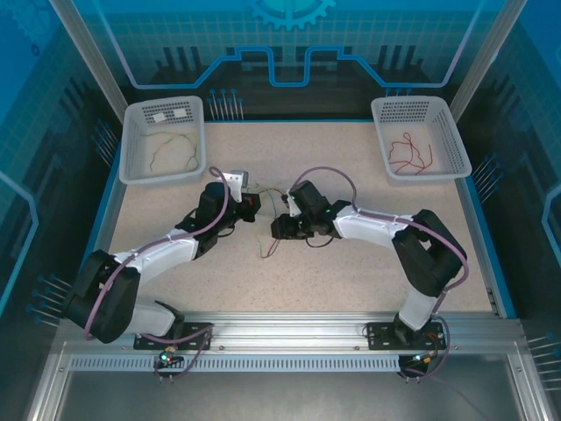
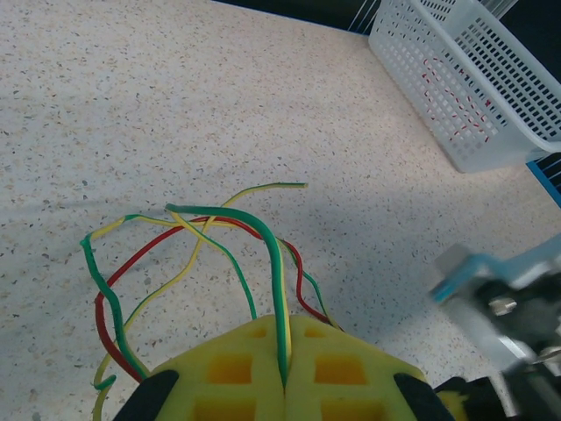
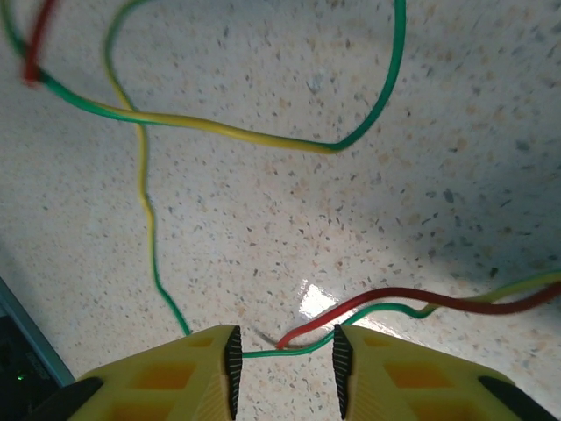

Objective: Untangle the cables

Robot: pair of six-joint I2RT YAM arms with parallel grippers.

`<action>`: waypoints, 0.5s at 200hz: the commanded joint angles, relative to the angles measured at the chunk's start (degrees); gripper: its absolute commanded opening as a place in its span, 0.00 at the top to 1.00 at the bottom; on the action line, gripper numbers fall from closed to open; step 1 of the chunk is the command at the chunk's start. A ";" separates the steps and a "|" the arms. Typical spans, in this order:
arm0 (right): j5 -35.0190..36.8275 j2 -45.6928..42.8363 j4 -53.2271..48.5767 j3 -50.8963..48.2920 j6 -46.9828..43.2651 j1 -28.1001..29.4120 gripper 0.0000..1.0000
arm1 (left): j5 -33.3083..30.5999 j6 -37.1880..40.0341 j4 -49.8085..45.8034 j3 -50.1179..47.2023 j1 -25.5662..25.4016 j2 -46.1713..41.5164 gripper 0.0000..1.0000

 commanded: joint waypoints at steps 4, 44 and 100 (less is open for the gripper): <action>-2.22 2.61 -2.35 1.75 1.67 0.88 0.66 | -1.10 -0.89 2.35 -0.83 0.26 -0.59 1.00; -2.83 3.40 -3.13 1.69 1.39 1.08 0.66 | -1.84 -0.96 2.52 -1.44 0.27 -0.75 1.00; -2.47 4.33 -0.49 1.94 0.43 1.10 0.66 | -1.94 -0.83 2.90 -1.45 0.19 -0.22 1.00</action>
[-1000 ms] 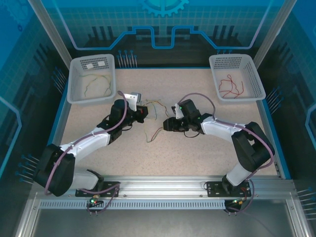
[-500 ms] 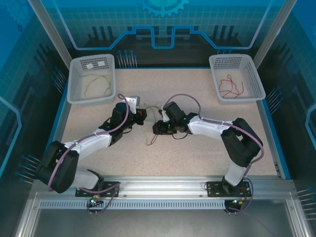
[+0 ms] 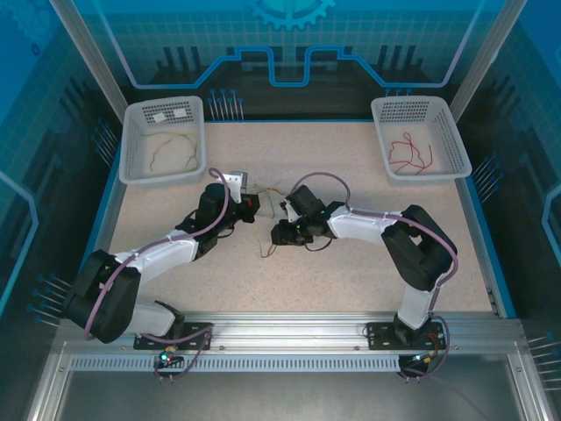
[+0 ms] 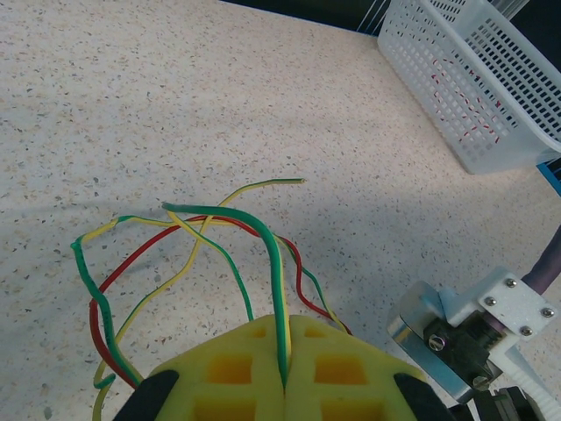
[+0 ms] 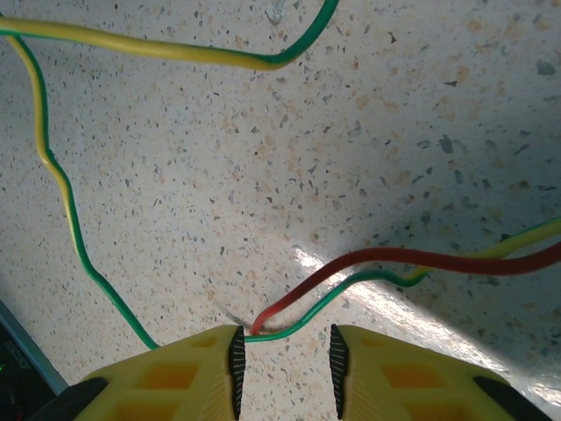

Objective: Untangle the cables

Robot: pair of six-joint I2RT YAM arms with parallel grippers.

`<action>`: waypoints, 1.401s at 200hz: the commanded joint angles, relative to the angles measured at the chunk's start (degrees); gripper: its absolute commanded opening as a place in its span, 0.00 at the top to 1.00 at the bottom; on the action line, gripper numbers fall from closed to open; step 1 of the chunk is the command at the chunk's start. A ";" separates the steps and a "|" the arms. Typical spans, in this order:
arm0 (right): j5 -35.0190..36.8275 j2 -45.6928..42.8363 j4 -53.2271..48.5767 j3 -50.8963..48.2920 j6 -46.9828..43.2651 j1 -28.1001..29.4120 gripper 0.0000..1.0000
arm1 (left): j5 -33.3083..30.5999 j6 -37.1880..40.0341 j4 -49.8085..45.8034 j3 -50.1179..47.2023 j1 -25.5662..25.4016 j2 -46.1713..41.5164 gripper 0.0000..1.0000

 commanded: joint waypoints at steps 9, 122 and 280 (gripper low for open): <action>-1.08 1.61 1.98 2.01 -0.43 0.79 0.66 | -0.96 -0.81 2.09 -0.57 0.23 -0.15 1.00; 0.81 7.75 1.78 4.42 0.53 -0.06 0.67 | -1.05 -1.10 2.23 -0.44 0.25 0.39 1.00; 2.30 3.23 0.75 4.39 -2.50 -0.73 1.00 | -9.68 -2.77 0.77 -2.49 0.32 -1.54 1.00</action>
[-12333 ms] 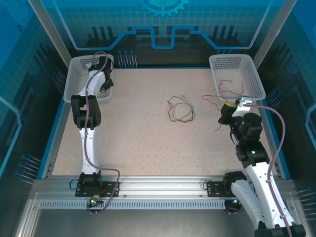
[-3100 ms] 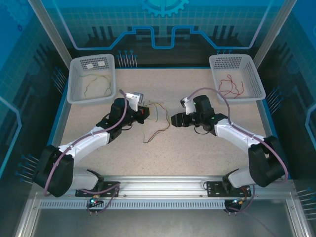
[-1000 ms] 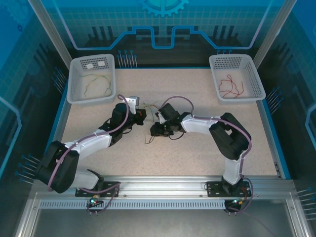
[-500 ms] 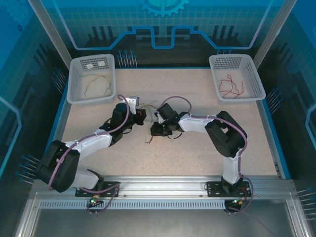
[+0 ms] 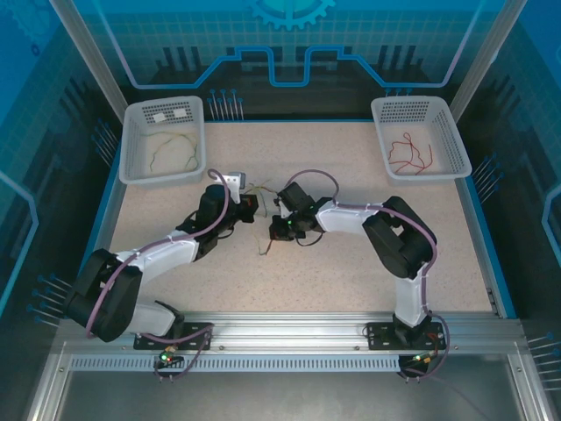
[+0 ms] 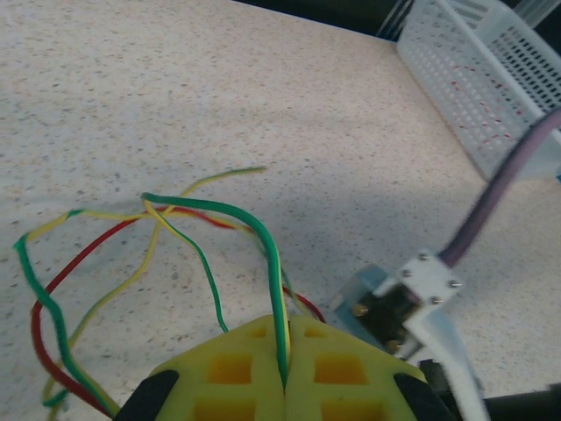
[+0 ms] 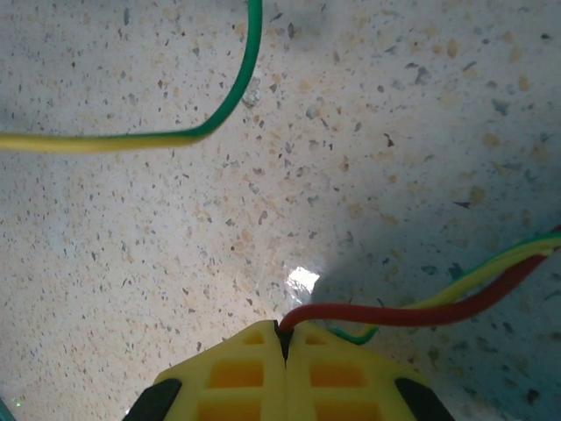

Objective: Untangle the cables

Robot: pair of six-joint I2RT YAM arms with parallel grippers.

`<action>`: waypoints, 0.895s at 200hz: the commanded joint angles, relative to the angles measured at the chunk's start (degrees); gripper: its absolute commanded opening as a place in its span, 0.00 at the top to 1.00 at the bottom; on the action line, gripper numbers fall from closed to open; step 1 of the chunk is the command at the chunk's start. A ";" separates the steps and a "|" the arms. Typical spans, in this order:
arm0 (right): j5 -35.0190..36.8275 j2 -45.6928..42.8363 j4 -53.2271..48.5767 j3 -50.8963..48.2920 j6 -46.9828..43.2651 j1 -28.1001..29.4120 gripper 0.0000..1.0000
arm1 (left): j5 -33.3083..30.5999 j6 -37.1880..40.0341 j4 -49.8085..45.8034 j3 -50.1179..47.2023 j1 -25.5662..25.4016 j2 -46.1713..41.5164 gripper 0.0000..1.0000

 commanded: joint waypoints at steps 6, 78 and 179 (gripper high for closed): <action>0.25 -5.73 -0.01 -2.32 -2.77 -0.92 1.00 | -7.78 -1.67 0.22 -1.89 0.36 -2.35 1.00; -5.90 -15.19 -0.79 -7.50 -5.79 -9.27 1.00 | -16.68 -4.40 -1.12 -5.44 2.03 -6.29 1.00; -5.70 -19.63 0.48 -15.54 -4.65 -21.87 1.00 | -21.86 -5.25 -3.80 -6.24 3.98 -7.95 1.00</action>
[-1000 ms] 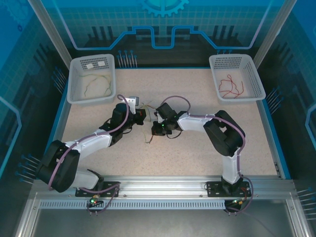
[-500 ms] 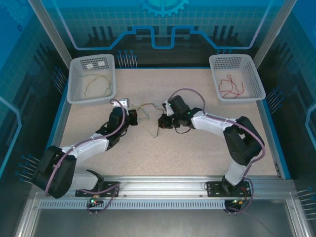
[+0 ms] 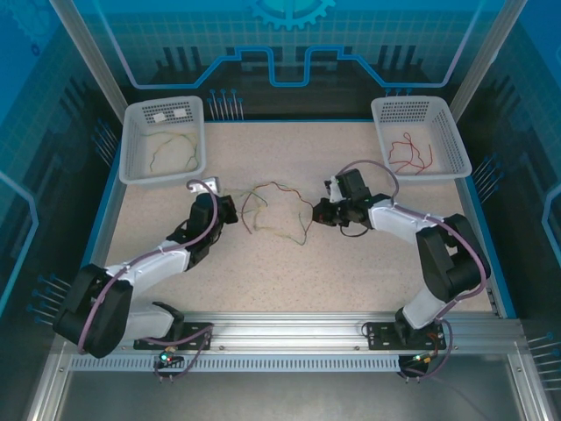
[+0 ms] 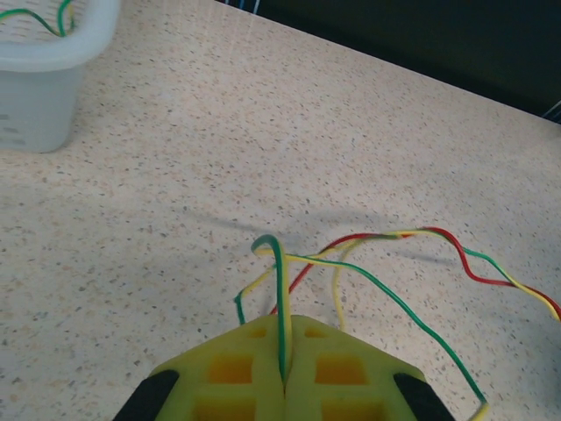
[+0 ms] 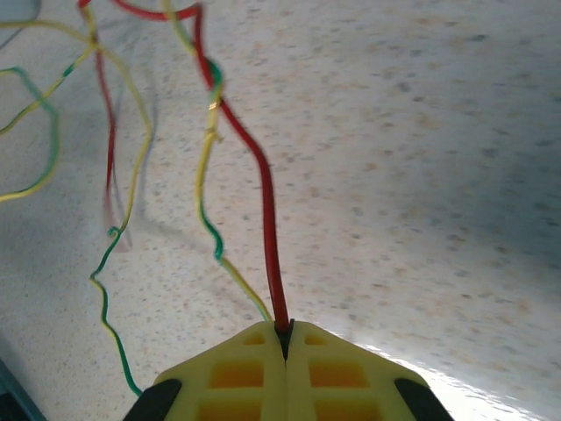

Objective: Untangle the cables

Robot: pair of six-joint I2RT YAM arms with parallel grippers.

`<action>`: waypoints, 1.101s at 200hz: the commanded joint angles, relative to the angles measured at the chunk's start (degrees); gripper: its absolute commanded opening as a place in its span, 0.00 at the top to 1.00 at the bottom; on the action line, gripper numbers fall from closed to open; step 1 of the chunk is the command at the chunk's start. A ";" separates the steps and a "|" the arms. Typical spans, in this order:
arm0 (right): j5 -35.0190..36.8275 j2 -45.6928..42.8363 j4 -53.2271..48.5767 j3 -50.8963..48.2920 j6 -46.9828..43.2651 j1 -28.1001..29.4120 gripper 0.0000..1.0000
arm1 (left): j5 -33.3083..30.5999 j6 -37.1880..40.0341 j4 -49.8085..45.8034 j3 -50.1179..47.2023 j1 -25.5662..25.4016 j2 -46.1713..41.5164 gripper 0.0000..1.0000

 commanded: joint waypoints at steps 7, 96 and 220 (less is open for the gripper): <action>-1.03 -1.43 -2.09 -0.46 -0.70 -3.65 1.00 | -3.41 -1.14 -1.99 -0.82 1.80 -2.04 1.00; 5.75 -4.34 -11.09 -1.38 -7.37 -13.03 1.00 | -4.86 -2.01 -4.57 -2.59 7.84 -7.47 1.00; -25.19 -7.78 4.93 -10.63 7.69 -29.87 1.00 | -5.73 -2.86 -7.51 -5.88 12.81 -13.16 1.00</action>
